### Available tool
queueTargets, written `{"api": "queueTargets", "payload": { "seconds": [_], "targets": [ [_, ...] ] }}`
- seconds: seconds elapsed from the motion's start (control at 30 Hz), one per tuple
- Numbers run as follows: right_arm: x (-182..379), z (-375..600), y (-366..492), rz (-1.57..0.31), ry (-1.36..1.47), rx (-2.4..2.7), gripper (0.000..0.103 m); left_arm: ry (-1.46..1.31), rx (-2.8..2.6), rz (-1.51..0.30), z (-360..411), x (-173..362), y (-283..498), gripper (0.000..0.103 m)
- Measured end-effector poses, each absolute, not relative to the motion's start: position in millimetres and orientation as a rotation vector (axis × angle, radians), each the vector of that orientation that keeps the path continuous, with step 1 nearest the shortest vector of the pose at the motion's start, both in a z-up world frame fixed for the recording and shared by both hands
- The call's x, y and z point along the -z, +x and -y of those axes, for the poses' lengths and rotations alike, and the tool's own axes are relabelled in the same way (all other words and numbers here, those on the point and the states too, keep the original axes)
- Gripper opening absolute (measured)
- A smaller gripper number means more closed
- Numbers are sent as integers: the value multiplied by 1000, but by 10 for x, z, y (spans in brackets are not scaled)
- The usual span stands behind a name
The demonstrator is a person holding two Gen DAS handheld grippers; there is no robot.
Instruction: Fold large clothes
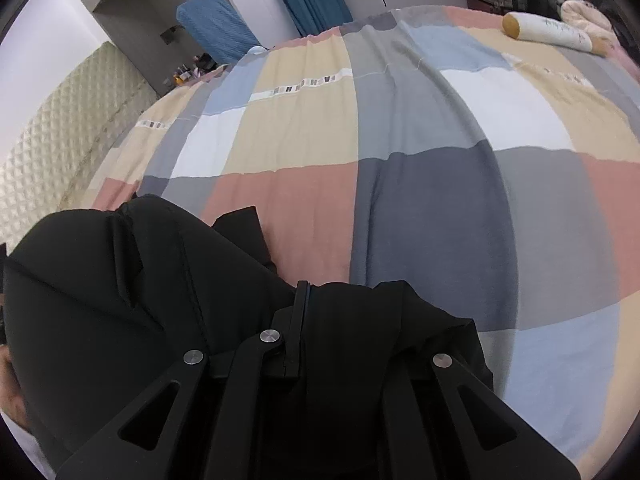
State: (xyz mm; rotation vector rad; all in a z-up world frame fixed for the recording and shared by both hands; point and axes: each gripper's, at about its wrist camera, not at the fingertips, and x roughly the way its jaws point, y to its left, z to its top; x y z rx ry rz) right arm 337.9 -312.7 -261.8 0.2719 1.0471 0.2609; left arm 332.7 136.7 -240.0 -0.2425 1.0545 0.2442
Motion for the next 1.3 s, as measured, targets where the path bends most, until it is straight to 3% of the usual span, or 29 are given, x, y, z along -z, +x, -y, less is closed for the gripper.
{"api": "queueTargets", "payload": {
  "seconds": [0.27, 0.5, 0.57, 0.63, 0.77, 0.87, 1.17, 1.3],
  "targets": [
    [2438, 3327, 3178, -1066, 404, -322, 11, -317, -166, -1048, -1356, 2213, 3060, 12],
    [2073, 3549, 2842, -1087, 515, -394, 31, -429, -107, -1080, -1485, 1944, 2756, 33],
    [1921, 3609, 2713, -1089, 527, -408, 40, -461, -76, -1081, -1507, 1846, 2655, 47],
    [1771, 3627, 2606, -1087, 517, -423, 47, -446, -87, -1060, -1523, 1711, 2541, 77],
    [1475, 3547, 2404, -1070, 415, -410, 52, -417, -53, -988, -1513, 1428, 2324, 78],
    [1275, 3486, 2289, -1063, 301, -345, 69, -332, -41, -938, -1366, 1232, 2205, 78],
    [937, 3117, 2127, -879, 143, -320, 75, -259, 88, -855, -855, 1139, 2263, 78],
    [1128, 2695, 2196, -817, 106, -333, 88, -193, 98, -843, -603, 1312, 2443, 78]
  ]
}}
